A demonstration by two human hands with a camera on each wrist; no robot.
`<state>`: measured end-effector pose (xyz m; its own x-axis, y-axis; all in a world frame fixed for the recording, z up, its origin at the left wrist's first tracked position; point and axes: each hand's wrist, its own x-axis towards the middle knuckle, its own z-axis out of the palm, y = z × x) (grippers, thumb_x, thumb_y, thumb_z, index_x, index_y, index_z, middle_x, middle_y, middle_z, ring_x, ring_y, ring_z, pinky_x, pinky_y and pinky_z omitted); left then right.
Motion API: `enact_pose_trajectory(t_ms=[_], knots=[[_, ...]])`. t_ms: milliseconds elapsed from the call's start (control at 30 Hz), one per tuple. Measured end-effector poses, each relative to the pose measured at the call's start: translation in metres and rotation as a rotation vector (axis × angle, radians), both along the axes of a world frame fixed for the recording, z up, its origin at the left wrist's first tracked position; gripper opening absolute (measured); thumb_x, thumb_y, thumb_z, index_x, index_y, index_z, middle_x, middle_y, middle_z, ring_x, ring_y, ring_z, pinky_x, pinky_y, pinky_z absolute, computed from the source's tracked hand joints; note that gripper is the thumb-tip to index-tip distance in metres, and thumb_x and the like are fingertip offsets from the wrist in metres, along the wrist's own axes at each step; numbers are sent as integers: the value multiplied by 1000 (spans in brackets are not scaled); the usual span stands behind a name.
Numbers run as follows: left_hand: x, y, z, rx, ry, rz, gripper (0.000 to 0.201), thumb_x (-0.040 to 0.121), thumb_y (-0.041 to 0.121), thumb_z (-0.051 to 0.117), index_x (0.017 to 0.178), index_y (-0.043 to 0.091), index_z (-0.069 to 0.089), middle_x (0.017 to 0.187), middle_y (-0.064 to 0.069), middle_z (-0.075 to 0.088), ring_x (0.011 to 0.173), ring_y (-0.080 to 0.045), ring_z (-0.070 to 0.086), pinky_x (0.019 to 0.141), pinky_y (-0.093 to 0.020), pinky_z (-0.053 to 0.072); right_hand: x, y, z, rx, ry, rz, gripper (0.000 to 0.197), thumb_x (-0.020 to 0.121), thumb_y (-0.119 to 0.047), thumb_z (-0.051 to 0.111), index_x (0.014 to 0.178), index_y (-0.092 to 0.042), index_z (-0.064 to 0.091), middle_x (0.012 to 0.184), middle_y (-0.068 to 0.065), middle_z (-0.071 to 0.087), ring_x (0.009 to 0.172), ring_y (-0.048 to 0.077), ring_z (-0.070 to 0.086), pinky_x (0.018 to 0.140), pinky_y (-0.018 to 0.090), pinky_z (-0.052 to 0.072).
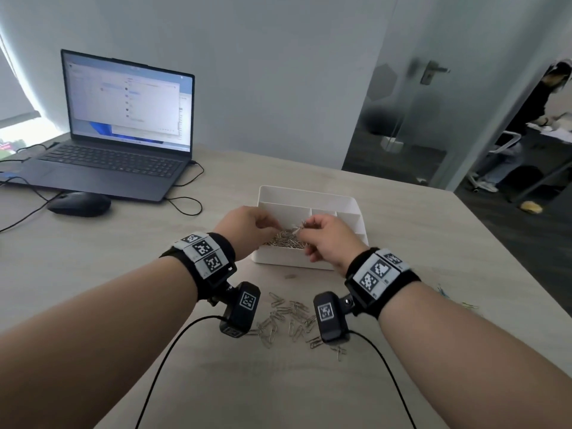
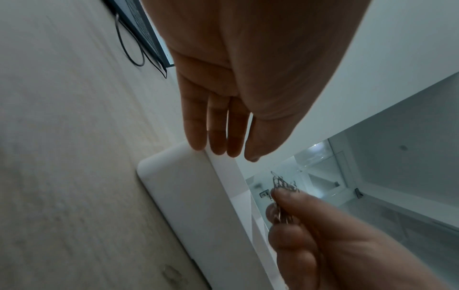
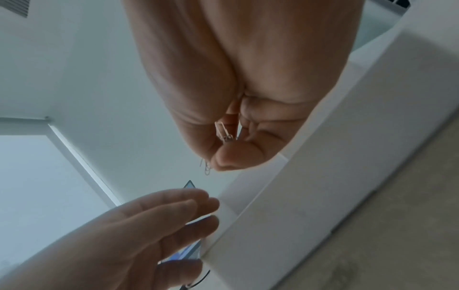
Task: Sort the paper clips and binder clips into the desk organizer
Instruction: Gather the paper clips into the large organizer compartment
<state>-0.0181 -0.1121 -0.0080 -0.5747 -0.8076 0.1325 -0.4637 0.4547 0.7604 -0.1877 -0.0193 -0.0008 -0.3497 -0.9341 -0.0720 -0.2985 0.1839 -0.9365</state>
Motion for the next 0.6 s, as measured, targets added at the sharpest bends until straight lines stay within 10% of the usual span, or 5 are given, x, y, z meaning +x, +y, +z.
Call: enact_pose_trajectory(t_ms=[200, 500, 600], knots=[[19, 13, -7, -81, 6, 46, 8, 86, 23, 68, 86, 28, 74, 72, 19, 62, 66, 5, 54, 63, -16, 39, 2, -34, 3, 8, 174, -56, 10, 87, -7, 69, 92, -10, 62, 68, 10, 62, 57, 23, 59, 53, 33, 52], [27, 31, -20, -109, -507, -244, 25, 84, 37, 70, 108, 33, 71, 96, 19, 61, 84, -4, 55, 78, -19, 40, 7, 14, -4, 15, 606, 169, 16, 94, -28, 58, 103, -26, 71, 82, -13, 66, 71, 4, 61, 69, 24, 49], [25, 35, -19, -98, -571, -276, 30, 85, 34, 68, 115, 31, 70, 110, 11, 63, 90, -7, 55, 81, -20, 40, 12, 25, -9, 244, 791, 432, 36, 96, -20, 50, 129, -24, 65, 124, -4, 67, 112, 14, 62, 101, 32, 48]])
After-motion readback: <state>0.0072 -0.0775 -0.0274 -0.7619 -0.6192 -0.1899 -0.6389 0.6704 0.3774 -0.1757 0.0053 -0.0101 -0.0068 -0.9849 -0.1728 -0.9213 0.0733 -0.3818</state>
